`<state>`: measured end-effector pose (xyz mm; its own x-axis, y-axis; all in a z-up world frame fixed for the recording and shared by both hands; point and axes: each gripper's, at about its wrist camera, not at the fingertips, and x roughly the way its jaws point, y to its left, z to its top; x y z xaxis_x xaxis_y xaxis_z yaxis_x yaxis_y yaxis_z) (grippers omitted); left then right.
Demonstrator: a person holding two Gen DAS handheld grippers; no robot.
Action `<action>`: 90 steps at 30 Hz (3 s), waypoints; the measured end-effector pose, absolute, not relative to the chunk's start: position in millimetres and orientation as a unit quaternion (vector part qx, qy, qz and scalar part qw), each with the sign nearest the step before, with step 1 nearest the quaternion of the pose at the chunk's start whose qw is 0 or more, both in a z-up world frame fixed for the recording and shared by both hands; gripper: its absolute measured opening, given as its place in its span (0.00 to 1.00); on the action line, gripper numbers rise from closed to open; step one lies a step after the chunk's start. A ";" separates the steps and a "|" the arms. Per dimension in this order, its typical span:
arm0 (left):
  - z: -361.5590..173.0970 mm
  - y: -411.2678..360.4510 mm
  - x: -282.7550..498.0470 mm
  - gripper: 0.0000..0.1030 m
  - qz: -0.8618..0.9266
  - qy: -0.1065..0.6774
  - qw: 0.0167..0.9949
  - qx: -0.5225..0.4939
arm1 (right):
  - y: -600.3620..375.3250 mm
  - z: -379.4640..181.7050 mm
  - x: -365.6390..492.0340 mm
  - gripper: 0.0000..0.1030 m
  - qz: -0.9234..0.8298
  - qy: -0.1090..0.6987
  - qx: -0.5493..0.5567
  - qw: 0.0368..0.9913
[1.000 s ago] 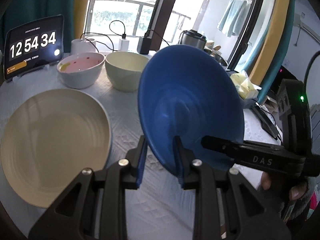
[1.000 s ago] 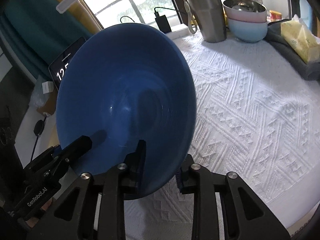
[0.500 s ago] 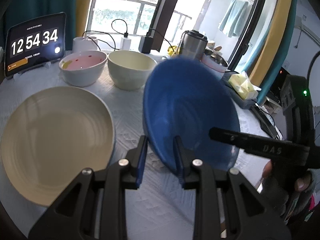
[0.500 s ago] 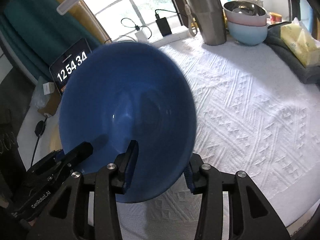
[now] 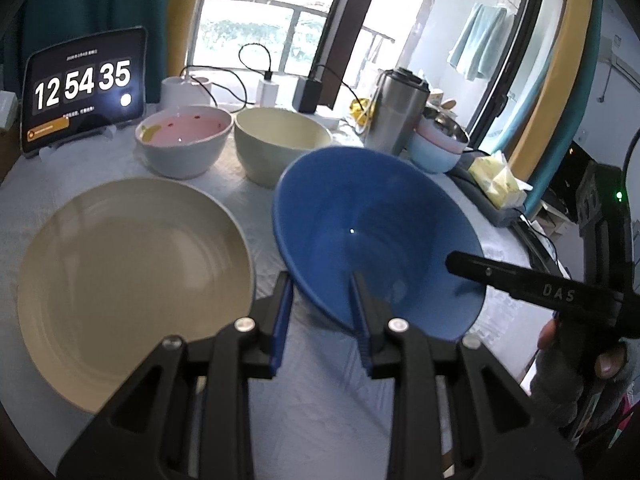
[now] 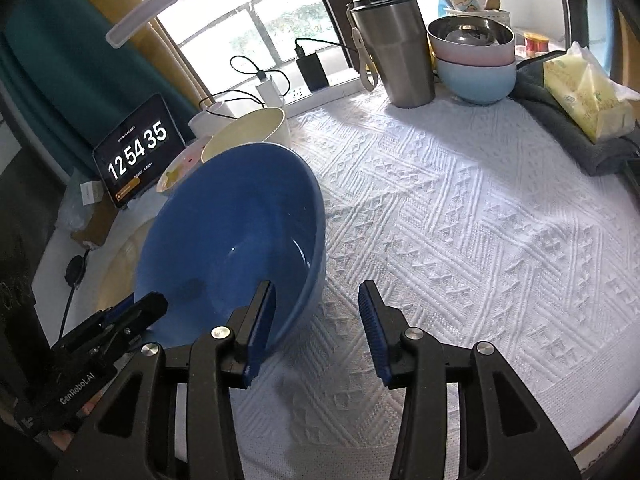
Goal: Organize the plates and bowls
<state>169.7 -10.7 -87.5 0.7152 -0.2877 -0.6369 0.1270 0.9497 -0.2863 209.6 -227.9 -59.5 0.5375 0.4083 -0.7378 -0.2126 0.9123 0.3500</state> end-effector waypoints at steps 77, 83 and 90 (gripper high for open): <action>-63.0 18.5 337.7 0.44 -0.037 0.380 0.917 -0.114 | -160.8 -13.8 413.7 0.53 0.238 0.448 -0.067 0.859; -73.6 18.6 348.0 0.44 -0.067 0.402 0.904 -0.126 | -154.7 -26.5 428.7 0.53 0.246 0.468 -0.071 0.846; -73.3 19.6 351.2 0.44 -0.067 0.400 0.905 -0.125 | -142.2 -46.2 446.6 0.48 0.269 0.511 -0.065 0.814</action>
